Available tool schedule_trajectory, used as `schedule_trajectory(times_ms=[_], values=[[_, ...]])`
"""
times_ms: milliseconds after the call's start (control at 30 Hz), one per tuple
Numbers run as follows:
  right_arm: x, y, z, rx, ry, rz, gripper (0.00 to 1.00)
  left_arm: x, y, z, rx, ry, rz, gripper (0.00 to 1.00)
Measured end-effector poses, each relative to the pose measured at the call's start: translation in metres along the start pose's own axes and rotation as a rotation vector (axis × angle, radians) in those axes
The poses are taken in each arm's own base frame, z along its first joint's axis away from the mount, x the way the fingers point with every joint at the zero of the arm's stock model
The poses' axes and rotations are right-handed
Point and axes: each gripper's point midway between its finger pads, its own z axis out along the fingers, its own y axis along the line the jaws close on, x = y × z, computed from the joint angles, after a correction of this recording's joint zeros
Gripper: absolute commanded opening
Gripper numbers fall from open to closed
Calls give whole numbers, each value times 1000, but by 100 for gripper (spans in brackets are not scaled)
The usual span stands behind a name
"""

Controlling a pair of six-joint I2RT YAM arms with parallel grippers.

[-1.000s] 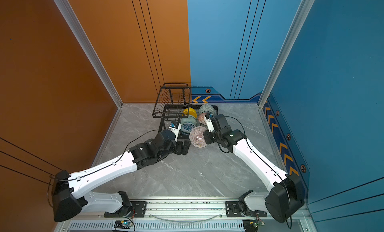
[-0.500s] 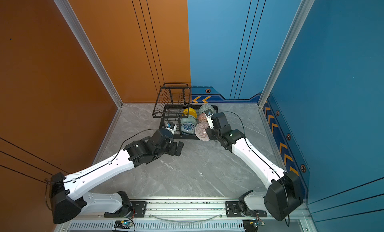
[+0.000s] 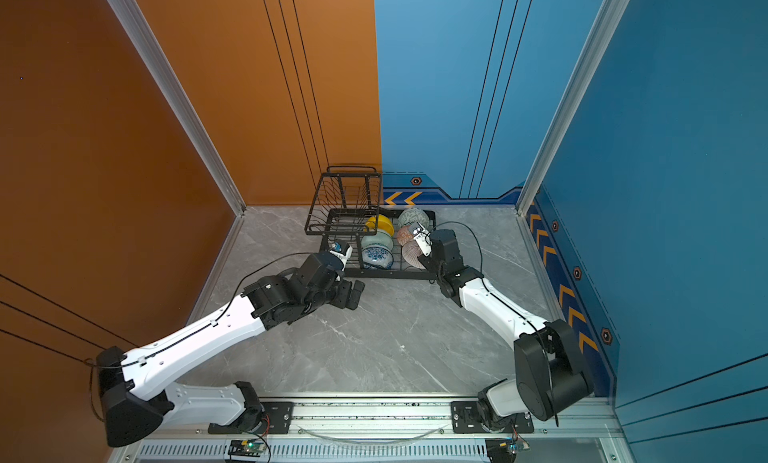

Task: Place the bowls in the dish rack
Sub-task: 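Open the left gripper and draw it back while the right gripper holds the bowl, then lower the pink striped bowl into the slot beside the orange patterned bowl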

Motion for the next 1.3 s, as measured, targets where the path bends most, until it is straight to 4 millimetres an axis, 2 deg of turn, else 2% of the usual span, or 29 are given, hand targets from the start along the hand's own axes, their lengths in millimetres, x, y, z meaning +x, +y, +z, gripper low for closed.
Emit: schedule_trajectory(times_ms=[500,833,1300], values=[[-5,12,44,61,-80,-230,0,1,1,1,10,9,1,98],[-5,38,73,157,-94,-454,0,1,1,1,24,16,-9,98],[-1,32,91,318,-94,-602,0,-1,5,1,38,20,-28,98]])
